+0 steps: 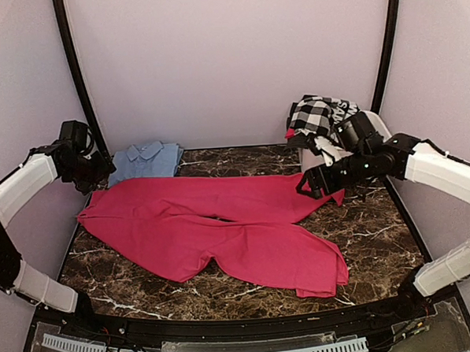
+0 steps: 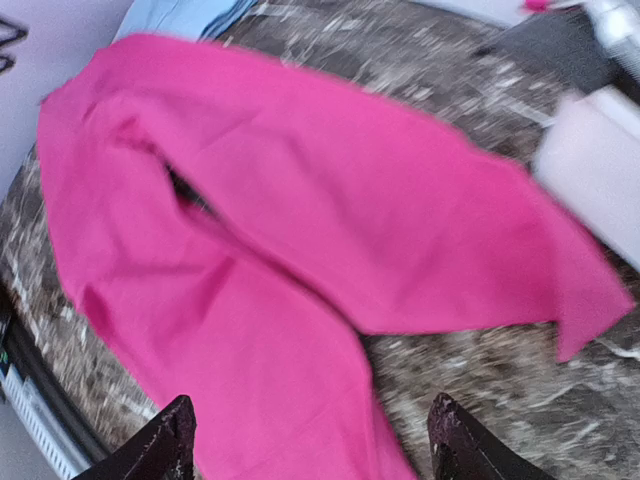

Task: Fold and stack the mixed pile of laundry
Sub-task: Flatten out the crumpled trousers at the center of the board, then smooth out the flattened T-shirt at the center of the board.

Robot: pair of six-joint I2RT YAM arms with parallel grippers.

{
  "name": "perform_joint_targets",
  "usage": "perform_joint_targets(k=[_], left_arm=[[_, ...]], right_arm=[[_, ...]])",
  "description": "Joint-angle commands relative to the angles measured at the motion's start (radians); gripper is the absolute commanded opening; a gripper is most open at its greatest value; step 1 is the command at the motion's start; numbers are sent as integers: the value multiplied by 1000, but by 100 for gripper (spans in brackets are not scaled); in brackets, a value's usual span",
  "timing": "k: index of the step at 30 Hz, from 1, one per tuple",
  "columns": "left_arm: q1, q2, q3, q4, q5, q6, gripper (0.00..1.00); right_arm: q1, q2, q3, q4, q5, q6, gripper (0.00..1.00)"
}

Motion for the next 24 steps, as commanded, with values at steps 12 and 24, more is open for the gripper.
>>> perform_joint_targets(k=[12,24], left_arm=[[-231,-237,-377,-92,-14,-258,76],[-598,-278,-361,212,32,177,72]], right_arm=[[453,224,-263,-34,-17,263,74],[181,308,-215,131,-148,232,73]])
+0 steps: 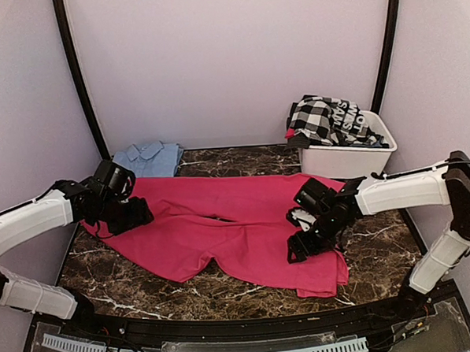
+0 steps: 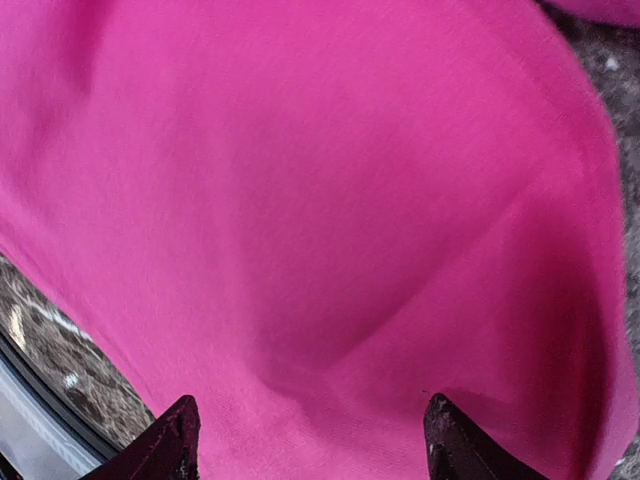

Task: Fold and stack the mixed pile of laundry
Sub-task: Smooth out the flattened T-shirt at the center of the board.

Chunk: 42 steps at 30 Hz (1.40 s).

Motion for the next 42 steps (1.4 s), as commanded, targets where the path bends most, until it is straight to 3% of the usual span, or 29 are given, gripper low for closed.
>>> perform_joint_targets(k=[1,5,7,12,17,21,28,34,38,42], left_arm=[[-231,-98,21,271,18,337,73],[-438,-22,66,412,71,529,70],[-539,95,141,431,76,622,67],[-766,521,465,279,76,873,61],[-861,751,702,182,176,972,58],[-879,859,767,148,196,1013,58],[-880,952,802,106,94,1076,59],[-880,980,800,104,-11,1128,49],[-870,983,796,111,-51,1153,36],[-819,949,817,83,9,1094,5]], right_arm=[[-102,21,71,97,-116,-42,72],[-192,-111,89,86,-184,-59,73],[-257,-181,83,60,-207,-67,73],[-374,-340,41,17,-250,-72,74],[-460,-449,-18,3,-300,-59,74],[-488,-505,-54,3,-318,-50,74],[-507,-533,-107,23,-352,-36,75],[-508,-555,-135,50,-380,-4,75],[-509,-555,-149,61,-382,2,75],[-510,-568,-155,60,-375,4,75]])
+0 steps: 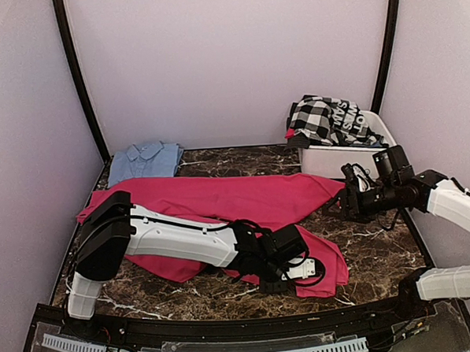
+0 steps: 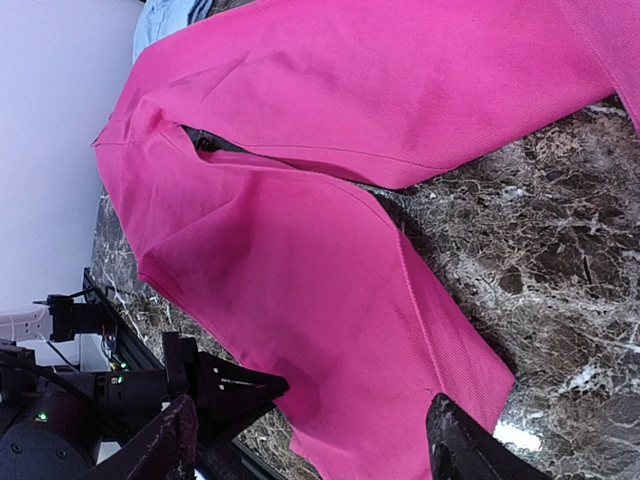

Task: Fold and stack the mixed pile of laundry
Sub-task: Smooth out the flattened T-shirt at the center of the board.

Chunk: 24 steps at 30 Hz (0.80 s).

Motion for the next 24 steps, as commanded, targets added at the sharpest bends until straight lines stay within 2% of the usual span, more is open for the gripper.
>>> perform_joint_targets(k=[1,3,5,9,12,17,21,24], left_arm=[[64,-49,30,-40,38,-55,1],[105,-103,22,-21,133,-115,0],[156,-155,25,-6,170,-190,0],[280,-223,31,-38,184,-290,0],[336,-257,-26,-59,94,-231,0],[346,-251,-188,-58,-162,-94,0],[350,-240,-268,-51,-206,-71,0],[355,-224,-284,-56,-191,-92,0]], right_arm=[[-8,-29,-11,37,-8,16,75],[-11,-34,-12,40,-4,20,76],[-11,-32,-10,40,2,22,78],[-12,-19,-9,43,-2,19,80],[-11,-23,-20,48,-24,24,79],[-8,-51,-88,91,-88,84,73],[25,-75,-138,112,-114,123,70],[102,-74,-184,188,-127,191,72]])
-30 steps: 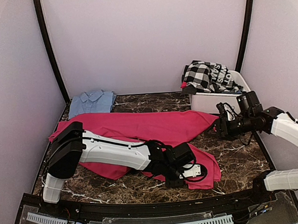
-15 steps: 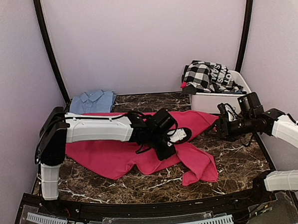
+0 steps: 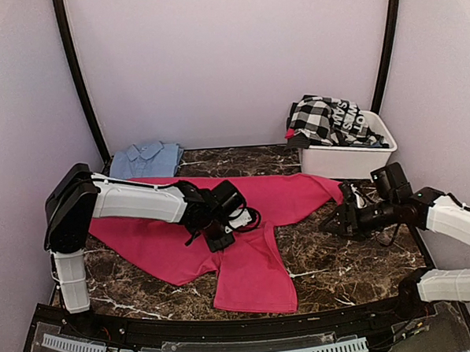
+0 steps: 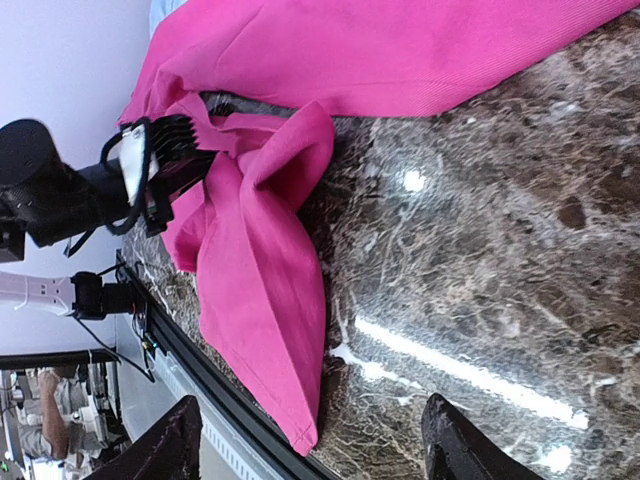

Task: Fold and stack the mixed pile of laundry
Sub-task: Smooth out the flattened T-shirt at the center of the board.

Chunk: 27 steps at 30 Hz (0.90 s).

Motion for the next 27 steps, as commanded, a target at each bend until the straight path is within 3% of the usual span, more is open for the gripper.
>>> perform_joint_targets(k=[1,6,13,16,25,27], left_arm=[[7,7,-25,-39,-44,5,0],[23,12,-19,-14,23,-62,0],[26,19,-11,-7,66,-113,0],[27,14,-11,-13,52,-119,0],[38,-5,-7,-3,55,-124,0],[38,-11,-5,1,61,-126,0]], right_arm=[[110,-13,-67,151,-43,124,73],[284,27,-125,296,14,282,75],[492,217,-39,237,204,244,71],[534,293,-3,221,269,207,66],[592,481,13,354,223,215,45],[596,502,9,367,230,226,35]])
